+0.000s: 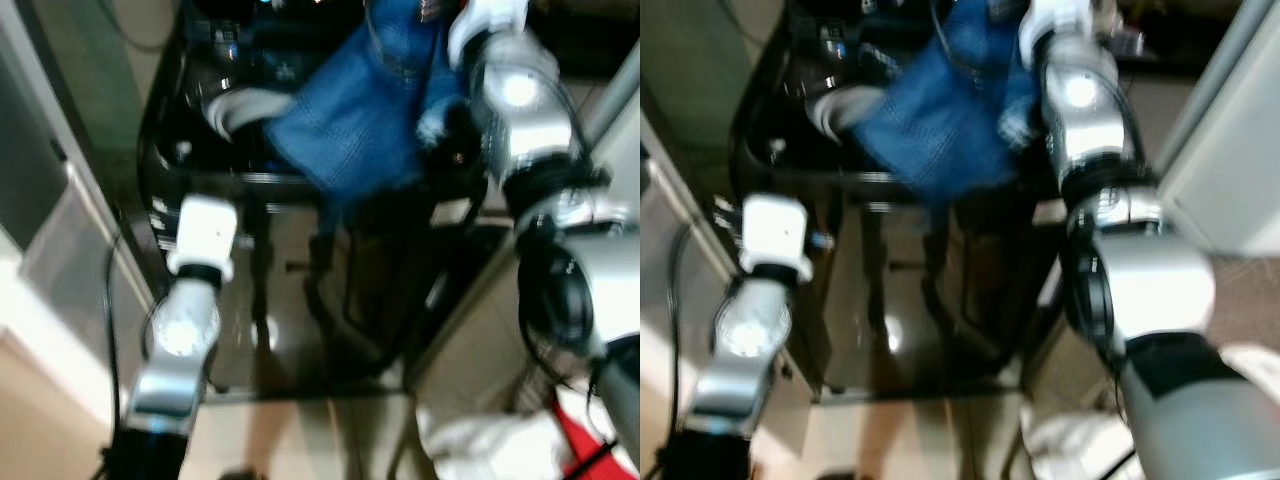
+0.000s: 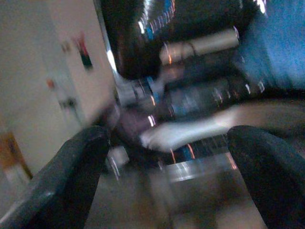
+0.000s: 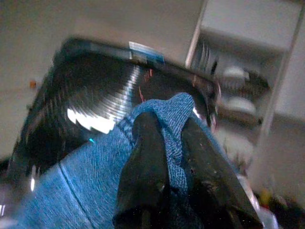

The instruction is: Clothes washing

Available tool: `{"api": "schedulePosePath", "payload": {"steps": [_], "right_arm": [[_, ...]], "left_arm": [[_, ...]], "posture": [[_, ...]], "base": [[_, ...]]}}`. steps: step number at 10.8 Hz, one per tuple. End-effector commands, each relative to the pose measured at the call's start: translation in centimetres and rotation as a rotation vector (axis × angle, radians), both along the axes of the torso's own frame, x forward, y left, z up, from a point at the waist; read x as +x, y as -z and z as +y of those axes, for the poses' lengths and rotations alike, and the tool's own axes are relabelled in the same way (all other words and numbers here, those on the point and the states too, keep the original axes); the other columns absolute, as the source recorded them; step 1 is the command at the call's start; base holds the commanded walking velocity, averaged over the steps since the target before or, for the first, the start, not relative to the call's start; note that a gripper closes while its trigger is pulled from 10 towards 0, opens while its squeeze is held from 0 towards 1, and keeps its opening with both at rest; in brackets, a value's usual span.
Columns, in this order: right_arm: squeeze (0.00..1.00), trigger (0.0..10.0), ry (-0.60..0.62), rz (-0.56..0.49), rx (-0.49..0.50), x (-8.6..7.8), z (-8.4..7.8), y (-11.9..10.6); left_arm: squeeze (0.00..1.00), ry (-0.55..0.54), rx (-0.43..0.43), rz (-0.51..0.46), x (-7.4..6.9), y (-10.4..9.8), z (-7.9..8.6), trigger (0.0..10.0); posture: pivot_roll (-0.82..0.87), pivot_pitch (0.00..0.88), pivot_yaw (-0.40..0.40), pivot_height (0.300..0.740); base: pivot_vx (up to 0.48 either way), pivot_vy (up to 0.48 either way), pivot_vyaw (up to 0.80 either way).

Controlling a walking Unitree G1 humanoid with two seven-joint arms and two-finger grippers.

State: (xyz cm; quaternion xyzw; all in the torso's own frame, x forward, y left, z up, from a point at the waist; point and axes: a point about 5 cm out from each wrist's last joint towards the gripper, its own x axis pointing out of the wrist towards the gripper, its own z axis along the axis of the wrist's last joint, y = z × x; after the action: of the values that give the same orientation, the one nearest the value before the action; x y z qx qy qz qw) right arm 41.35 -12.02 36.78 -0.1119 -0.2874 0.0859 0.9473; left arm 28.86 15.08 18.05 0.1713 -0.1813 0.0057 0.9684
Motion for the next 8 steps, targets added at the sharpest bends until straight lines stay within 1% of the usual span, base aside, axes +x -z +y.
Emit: {"api": "schedulePosePath", "payload": {"steps": [1,2,3,4,5,6,7,8], "right_arm": [[0.00,10.0,-0.004,-0.025,-0.017,-0.2,0.9,-1.3],[0.00,10.0,0.005,-0.005,-0.008,0.0,1.0,-1.3],[0.00,10.0,0.003,0.023,0.002,0.1,1.2,-1.3],[0.00,10.0,0.015,0.037,-0.012,0.2,1.5,-1.0],[0.00,10.0,0.048,0.095,-0.020,0.6,1.5,0.4],[0.00,10.0,0.078,0.160,-0.013,1.0,1.3,2.3],[0.00,10.0,0.105,0.244,-0.021,1.3,1.2,4.9],[0.00,10.0,0.104,0.274,0.003,1.3,1.1,5.7]], "left_arm": [[0.00,0.054,0.051,-0.080,-0.2,-2.4,-1.1,10.0],[0.00,0.062,0.062,-0.103,-0.2,-3.1,-1.3,10.0],[0.00,0.072,0.054,-0.149,-0.4,-4.4,-1.8,10.0],[0.00,0.088,0.038,-0.163,-0.6,-5.0,-2.0,10.0],[0.00,0.108,0.034,-0.168,-0.9,-5.3,-2.2,10.0],[0.00,0.121,0.024,-0.158,-1.1,-5.2,-2.1,10.0],[0.00,0.117,0.024,-0.148,-1.6,-5.2,-1.9,10.0],[0.00,0.116,0.025,-0.147,-1.7,-5.3,-1.8,10.0]], "posture": [[0.09,0.000,-0.077,0.740],[0.09,0.000,-0.080,0.740],[0.12,0.000,-0.087,0.740],[0.12,0.000,-0.087,0.740],[0.13,0.000,-0.094,0.740],[0.15,0.000,-0.100,0.740],[0.18,0.000,-0.108,0.740],[0.19,0.000,-0.108,0.740]], "base": [[0.480,0.000,0.00],[0.352,0.000,0.00],[0.000,0.000,0.00],[0.000,0.000,0.00],[0.000,0.000,0.00],[0.000,0.000,0.00],[0.000,0.000,0.00],[0.000,0.000,0.00]]}}
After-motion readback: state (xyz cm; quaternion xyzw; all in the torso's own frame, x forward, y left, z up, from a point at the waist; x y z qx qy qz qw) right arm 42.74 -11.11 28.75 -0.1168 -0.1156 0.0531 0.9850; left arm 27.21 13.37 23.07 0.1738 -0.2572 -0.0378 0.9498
